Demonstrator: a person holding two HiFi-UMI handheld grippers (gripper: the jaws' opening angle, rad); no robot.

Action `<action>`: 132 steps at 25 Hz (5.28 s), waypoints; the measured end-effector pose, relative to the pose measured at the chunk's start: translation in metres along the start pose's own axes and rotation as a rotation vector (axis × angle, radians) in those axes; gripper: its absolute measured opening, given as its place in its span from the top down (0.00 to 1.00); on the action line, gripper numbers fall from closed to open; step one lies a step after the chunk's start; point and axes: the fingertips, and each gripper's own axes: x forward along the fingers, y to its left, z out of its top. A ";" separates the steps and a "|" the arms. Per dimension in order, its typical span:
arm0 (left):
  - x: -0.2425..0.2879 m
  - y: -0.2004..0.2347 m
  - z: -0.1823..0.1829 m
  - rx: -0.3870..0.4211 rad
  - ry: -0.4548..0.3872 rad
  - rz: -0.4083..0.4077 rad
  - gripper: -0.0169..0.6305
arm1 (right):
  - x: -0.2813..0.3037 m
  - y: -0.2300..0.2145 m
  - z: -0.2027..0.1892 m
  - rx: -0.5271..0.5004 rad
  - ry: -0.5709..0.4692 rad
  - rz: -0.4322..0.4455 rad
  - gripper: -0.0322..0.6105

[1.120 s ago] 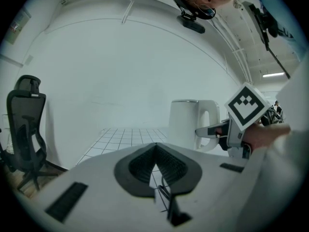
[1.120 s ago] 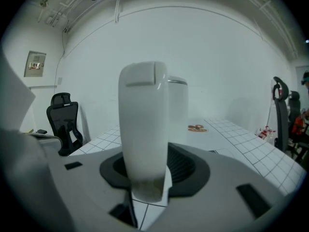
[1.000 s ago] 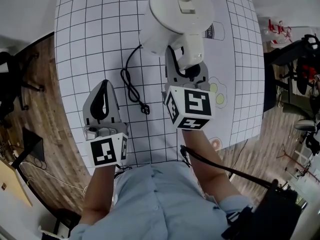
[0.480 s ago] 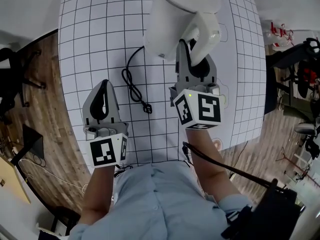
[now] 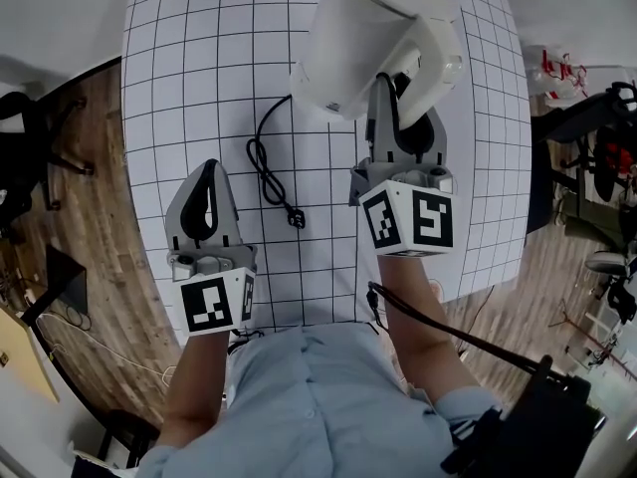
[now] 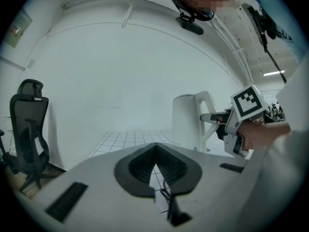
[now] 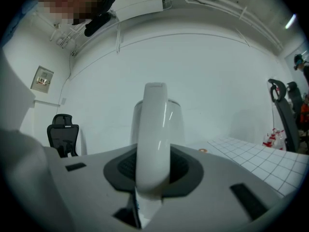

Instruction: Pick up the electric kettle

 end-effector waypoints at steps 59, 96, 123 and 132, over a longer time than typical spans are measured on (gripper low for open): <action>-0.039 -0.131 0.013 0.170 -0.001 -0.253 0.97 | -0.177 -0.145 -0.063 -0.055 0.017 -0.369 0.82; -0.088 -0.165 0.080 0.130 -0.169 -0.164 0.97 | -0.250 -0.079 0.013 -0.066 -0.029 -0.105 0.70; -0.117 -0.145 0.130 0.209 -0.323 -0.042 0.97 | -0.218 0.002 0.075 -0.176 -0.106 0.162 0.95; -0.117 -0.146 0.130 0.210 -0.322 -0.049 0.97 | -0.217 0.003 0.074 -0.170 -0.102 0.162 0.95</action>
